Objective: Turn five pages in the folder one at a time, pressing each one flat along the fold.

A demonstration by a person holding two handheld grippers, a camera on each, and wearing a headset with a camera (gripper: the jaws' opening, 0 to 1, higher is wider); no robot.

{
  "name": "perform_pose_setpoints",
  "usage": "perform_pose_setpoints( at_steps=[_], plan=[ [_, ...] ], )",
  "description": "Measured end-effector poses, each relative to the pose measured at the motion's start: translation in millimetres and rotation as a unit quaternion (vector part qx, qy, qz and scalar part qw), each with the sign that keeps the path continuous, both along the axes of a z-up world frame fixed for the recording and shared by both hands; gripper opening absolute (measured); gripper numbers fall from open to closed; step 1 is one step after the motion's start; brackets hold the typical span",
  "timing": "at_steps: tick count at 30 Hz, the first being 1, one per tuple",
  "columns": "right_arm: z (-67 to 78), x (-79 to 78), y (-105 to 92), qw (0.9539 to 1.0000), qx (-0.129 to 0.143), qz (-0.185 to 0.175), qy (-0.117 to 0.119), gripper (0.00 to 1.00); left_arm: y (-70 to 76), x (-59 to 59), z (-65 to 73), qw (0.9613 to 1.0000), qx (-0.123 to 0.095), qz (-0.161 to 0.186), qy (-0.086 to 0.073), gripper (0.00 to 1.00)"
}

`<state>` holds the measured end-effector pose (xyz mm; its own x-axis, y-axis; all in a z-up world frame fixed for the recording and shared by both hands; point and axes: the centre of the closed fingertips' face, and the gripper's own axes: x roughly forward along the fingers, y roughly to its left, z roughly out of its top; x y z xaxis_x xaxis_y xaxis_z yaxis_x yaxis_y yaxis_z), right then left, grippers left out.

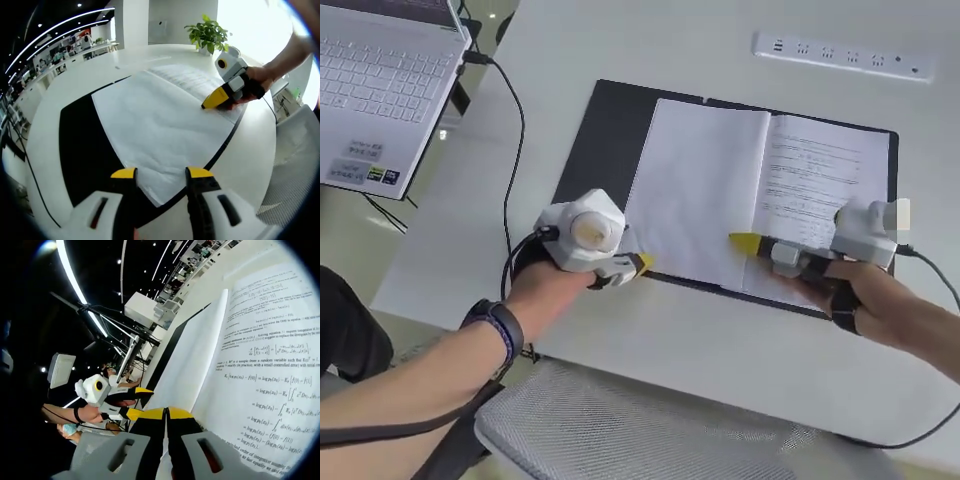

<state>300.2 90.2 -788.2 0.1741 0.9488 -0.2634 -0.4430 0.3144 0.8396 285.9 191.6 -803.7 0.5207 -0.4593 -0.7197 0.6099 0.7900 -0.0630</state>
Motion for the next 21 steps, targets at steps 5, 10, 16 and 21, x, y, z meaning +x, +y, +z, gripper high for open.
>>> perform_pose_setpoints(
  at_steps=[5,10,16,21],
  plan=[
    [-0.2,-14.2,-1.3,1.0000,0.002,0.000,0.007,0.00,0.6,0.8,-0.7,1.0000,-0.001,0.001,-0.001,0.37],
    [-0.5,-27.8,-1.2,0.9999,0.001,0.006,0.011,0.00,0.7,0.8,-0.1,1.0000,0.000,0.001,-0.001,0.37],
    [-1.1,-39.3,-1.7,0.9998,-0.002,0.015,0.013,0.00,2.0,3.6,-3.2,1.0000,-0.001,-0.001,-0.002,0.37],
    [-1.5,-39.4,-2.3,0.9999,-0.001,0.004,0.016,0.00,3.6,6.6,-8.1,1.0000,-0.001,0.000,-0.002,0.37]
  ],
)
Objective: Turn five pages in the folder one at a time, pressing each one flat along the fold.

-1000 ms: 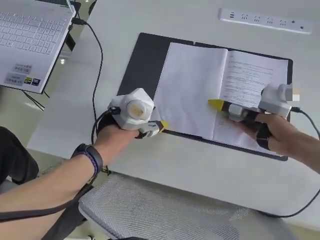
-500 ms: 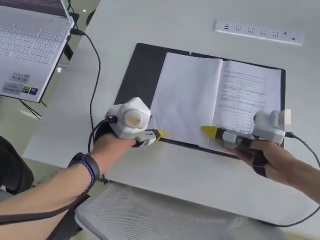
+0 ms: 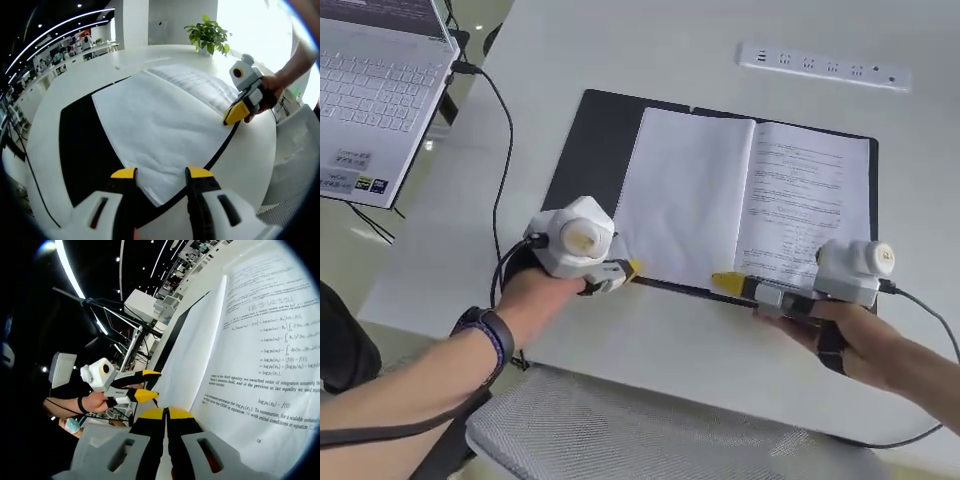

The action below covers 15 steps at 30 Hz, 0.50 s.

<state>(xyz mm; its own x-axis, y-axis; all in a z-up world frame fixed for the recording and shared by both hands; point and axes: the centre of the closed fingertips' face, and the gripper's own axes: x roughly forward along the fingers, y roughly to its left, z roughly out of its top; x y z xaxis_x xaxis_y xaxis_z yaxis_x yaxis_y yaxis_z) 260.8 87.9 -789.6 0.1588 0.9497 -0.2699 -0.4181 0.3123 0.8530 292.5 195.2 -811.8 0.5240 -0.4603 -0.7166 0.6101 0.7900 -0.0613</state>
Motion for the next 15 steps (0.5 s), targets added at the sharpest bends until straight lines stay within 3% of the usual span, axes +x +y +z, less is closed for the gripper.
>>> perform_pose_setpoints(
  at_steps=[15],
  plan=[
    [-2.0,-1.3,0.2,0.9999,-0.012,-0.009,0.006,0.00,1.7,3.2,-7.1,1.0000,0.004,-0.002,0.006,0.37]
  ],
)
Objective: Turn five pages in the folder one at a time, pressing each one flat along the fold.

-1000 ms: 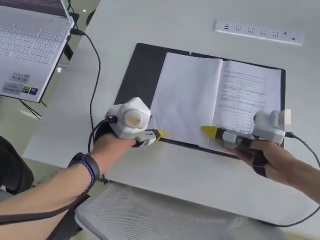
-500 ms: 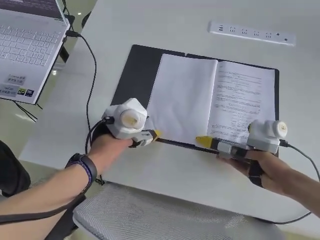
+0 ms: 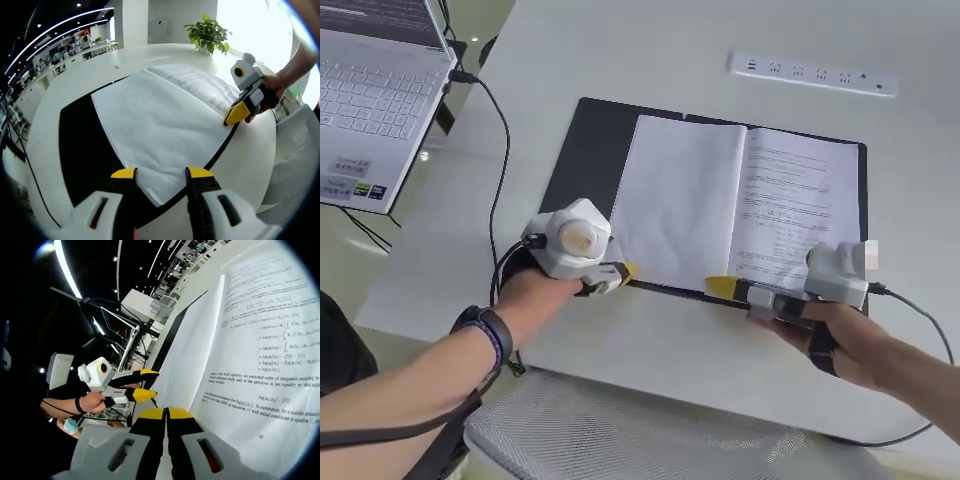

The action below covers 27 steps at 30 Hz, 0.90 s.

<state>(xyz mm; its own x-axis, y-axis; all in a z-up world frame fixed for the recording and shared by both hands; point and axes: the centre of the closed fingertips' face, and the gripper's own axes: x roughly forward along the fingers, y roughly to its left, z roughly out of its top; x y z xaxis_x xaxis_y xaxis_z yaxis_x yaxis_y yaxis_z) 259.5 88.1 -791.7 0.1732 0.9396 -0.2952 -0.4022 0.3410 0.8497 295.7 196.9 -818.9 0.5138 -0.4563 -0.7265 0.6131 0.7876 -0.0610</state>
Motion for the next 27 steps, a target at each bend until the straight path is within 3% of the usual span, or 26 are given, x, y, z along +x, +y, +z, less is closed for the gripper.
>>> perform_pose_setpoints(
  at_steps=[11,15,22,27],
  plan=[
    [1.8,-4.8,-8.0,0.9998,-0.021,0.000,-0.001,0.00,-1.6,-1.7,0.2,0.9999,-0.008,0.004,0.013,0.39],
    [7.7,-9.1,-12.5,0.9998,-0.018,0.000,0.003,0.04,-5.9,-4.4,3.2,0.9996,-0.015,0.003,0.022,0.46],
    [19.0,-10.0,-22.3,0.9996,-0.023,-0.003,-0.018,0.14,-8.1,-5.7,16.1,0.9996,-0.024,0.007,0.017,0.49],
    [31.1,-4.3,-32.8,0.9975,-0.044,-0.006,-0.055,0.21,-6.7,-5.7,28.7,0.9997,-0.024,0.004,0.009,0.51]
  ],
)
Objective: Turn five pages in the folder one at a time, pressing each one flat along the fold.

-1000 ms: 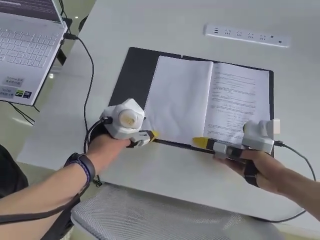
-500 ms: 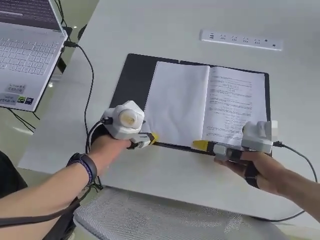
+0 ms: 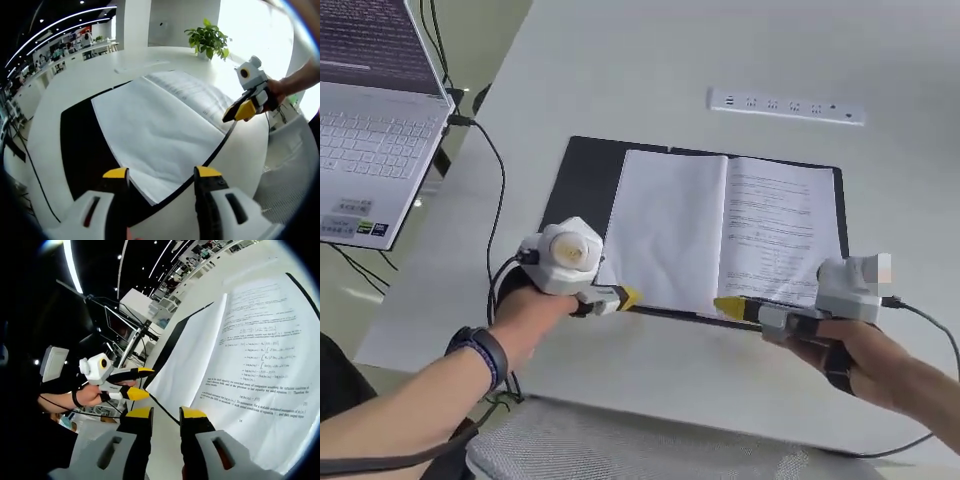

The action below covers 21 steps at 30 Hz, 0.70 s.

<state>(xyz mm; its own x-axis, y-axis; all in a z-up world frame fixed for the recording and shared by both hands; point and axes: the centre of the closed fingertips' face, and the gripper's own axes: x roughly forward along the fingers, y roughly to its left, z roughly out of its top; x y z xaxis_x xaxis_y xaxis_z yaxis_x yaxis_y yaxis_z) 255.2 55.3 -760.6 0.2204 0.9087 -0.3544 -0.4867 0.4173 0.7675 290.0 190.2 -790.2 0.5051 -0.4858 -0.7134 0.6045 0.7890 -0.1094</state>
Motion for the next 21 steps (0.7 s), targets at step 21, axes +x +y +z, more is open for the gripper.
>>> perform_pose_setpoints(
  at_steps=[21],
  plan=[
    [40.3,38.4,-80.0,0.9819,-0.116,-0.045,-0.143,0.40,10.8,2.7,41.7,0.9993,-0.011,0.001,-0.035,0.57]
  ],
)
